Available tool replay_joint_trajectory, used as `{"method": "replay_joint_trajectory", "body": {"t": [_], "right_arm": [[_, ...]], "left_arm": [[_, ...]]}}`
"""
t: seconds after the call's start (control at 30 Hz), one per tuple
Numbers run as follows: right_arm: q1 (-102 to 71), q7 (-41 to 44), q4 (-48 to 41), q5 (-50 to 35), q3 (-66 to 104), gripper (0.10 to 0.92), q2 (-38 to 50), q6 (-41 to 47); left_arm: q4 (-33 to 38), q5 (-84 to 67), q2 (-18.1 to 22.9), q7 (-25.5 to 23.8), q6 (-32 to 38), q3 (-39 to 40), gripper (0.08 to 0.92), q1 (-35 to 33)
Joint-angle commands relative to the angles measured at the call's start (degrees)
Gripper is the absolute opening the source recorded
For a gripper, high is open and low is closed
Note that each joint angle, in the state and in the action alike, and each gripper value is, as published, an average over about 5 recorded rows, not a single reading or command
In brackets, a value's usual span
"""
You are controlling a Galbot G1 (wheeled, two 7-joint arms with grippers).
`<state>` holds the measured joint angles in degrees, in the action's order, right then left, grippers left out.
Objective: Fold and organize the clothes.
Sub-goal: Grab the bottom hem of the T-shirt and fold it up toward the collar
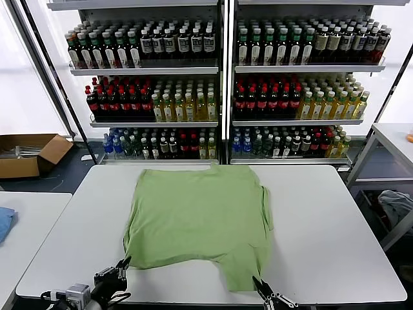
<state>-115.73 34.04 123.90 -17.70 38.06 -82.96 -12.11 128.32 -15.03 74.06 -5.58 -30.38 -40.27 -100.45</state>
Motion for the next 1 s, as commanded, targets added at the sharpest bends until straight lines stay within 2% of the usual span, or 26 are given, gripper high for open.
{"method": "replay_joint_trajectory", "body": {"t": [0.03, 0.23, 0.4, 0.67, 1.0], "right_arm": [[-3.76, 4.95, 0.4, -3.38, 2.31, 0.108, 0.91, -6.04], [-6.85, 6.42, 0.44, -8.81, 3.26, 0.108, 0.27, -7.77], [-5.32, 3.89, 1.83, -16.05, 3.49, 0.108, 1.31, -4.57], [9.92, -4.76, -0.39, -19.61, 0.14, 0.108, 2.26, 3.11], [28.94, -13.33, -10.41, -18.76, -2.42, 0.108, 9.12, 8.3]], "left_arm": [[7.21, 0.64, 0.8, 0.02, 0.32, -2.61, 0.084, -8.83], [11.89, 1.54, 1.24, 0.42, 0.3, -4.07, 0.084, -14.62], [12.93, 0.76, -0.33, 1.22, -1.4, -4.92, 0.084, -13.55], [7.69, -1.82, -3.3, 1.75, -2.54, -0.59, 0.084, 0.0], [-5.48, -7.42, -6.51, 1.57, -1.13, 1.95, 0.084, 17.8]]}}
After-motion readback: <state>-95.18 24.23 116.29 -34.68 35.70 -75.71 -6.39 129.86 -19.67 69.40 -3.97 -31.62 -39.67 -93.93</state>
